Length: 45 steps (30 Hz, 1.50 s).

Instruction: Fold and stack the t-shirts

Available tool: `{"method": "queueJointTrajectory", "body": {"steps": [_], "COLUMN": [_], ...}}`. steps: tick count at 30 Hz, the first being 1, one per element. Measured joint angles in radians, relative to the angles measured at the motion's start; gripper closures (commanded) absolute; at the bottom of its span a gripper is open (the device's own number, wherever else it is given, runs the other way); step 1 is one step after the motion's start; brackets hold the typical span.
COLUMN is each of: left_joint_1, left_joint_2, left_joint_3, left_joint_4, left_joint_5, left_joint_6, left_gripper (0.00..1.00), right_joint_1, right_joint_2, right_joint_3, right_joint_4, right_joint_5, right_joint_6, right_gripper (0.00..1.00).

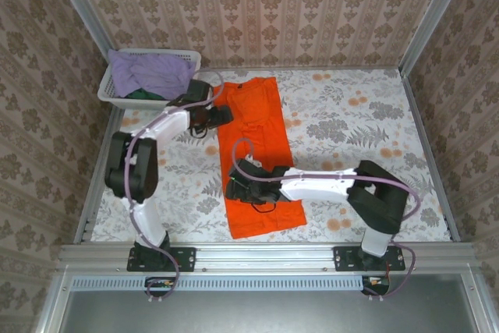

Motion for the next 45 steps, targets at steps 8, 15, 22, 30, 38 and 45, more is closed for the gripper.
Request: {"method": "queueJointTrajectory", "body": {"steps": [8,15,22,30,38,45], "left_joint_1": [-0.032,-0.06,-0.088,-0.118,-0.145,-0.145], "left_joint_2": [0.359,0.599,0.809,0.842,0.841,0.69], "left_joint_3": [0.439,0.828,1.215,1.277,1.276,1.167], "left_joint_4": [-0.171,-0.389,-0.557,-0.555,-0.528,-0.546], "left_joint_5": [-0.028,-0.091,-0.124,-0.1,-0.065,-0.05], "left_joint_6": [0.08,0.157,0.21,0.215,0.19,0.185], "left_gripper": [0.24,0.23,0.2,0.18,0.11,0.0], "right_joint_1": [-0.14,-0.394,-0.569,-0.676,-0.684,-0.684], "right_joint_2": [-0.286,-0.495,-0.563,-0.517,-0.461,-0.466], "right_joint_3": [-0.141,-0.294,-0.34,-0.403,-0.456,-0.483], "right_joint_4": [-0.012,-0.029,-0.024,0.045,0.126,0.172], "right_joint_5": [0.041,0.077,0.086,0.086,0.101,0.109], "right_joint_6": [-0.1,-0.202,-0.315,-0.38,-0.421,-0.449], "right_gripper": [0.38,0.34,0.33,0.33,0.32,0.28]}}
